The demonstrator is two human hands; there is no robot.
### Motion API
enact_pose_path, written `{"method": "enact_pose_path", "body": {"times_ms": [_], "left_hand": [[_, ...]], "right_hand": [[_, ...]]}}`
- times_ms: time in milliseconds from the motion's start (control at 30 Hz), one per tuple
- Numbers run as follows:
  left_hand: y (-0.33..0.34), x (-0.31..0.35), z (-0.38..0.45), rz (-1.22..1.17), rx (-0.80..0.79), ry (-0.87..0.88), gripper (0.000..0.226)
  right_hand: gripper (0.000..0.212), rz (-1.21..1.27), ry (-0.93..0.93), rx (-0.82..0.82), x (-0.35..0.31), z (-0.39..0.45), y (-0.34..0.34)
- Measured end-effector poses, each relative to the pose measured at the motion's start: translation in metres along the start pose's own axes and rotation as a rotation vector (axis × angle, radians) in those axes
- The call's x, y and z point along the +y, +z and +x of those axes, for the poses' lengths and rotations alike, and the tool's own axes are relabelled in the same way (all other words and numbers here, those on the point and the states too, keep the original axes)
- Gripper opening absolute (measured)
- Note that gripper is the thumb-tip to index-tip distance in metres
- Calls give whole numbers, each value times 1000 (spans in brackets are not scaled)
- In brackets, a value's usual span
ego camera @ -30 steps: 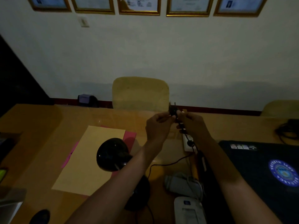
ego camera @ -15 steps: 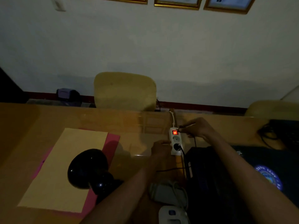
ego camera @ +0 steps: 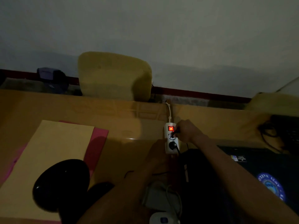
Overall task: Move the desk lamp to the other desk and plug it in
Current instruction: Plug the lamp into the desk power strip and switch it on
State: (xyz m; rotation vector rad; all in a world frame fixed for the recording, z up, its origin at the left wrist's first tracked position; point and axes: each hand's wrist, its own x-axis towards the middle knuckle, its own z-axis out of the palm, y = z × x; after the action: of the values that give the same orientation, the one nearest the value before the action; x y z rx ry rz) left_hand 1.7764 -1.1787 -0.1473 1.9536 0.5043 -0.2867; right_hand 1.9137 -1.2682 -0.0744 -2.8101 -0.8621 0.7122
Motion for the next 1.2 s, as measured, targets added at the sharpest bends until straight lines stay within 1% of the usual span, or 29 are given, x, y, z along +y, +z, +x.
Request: {"method": "enact_pose_path", "body": {"times_ms": [67,167,267,400,533,600,733,867,1000,1133,1200], "left_hand": [[2,-4,4,38,-7,19,56],[1,-11,12,113,-38,54,70],[-1,-17,18,227,-27,90,76],[-3,-18,22,260,-14,106,75],[-5,-22,25,311,-23,122,76],[-5,-23,25,318,-41,122,77],[-1,-25,27,340,-57,90,78],[3,-29,26,344,-56,83,80],[5,-29,26,310,-40,72,78],[8,-31,25,265,-49,51,72],[8,-31,23,238,-47,49,69]], "right_hand": [[31,-7,-25,-9,2,2,3],[23,-25,-35,-20,7,3,6],[23,-26,-38,-10,8,0,7],[26,-31,-49,-13,6,-3,10],[29,-59,-14,-23,4,1,11],[30,-84,-10,-44,3,4,12],[43,-103,15,-73,1,12,13],[43,-133,10,-73,0,16,14],[53,-134,18,-55,0,17,16],[53,-142,38,-63,2,19,17],[58,-120,48,-67,2,21,18]]}}
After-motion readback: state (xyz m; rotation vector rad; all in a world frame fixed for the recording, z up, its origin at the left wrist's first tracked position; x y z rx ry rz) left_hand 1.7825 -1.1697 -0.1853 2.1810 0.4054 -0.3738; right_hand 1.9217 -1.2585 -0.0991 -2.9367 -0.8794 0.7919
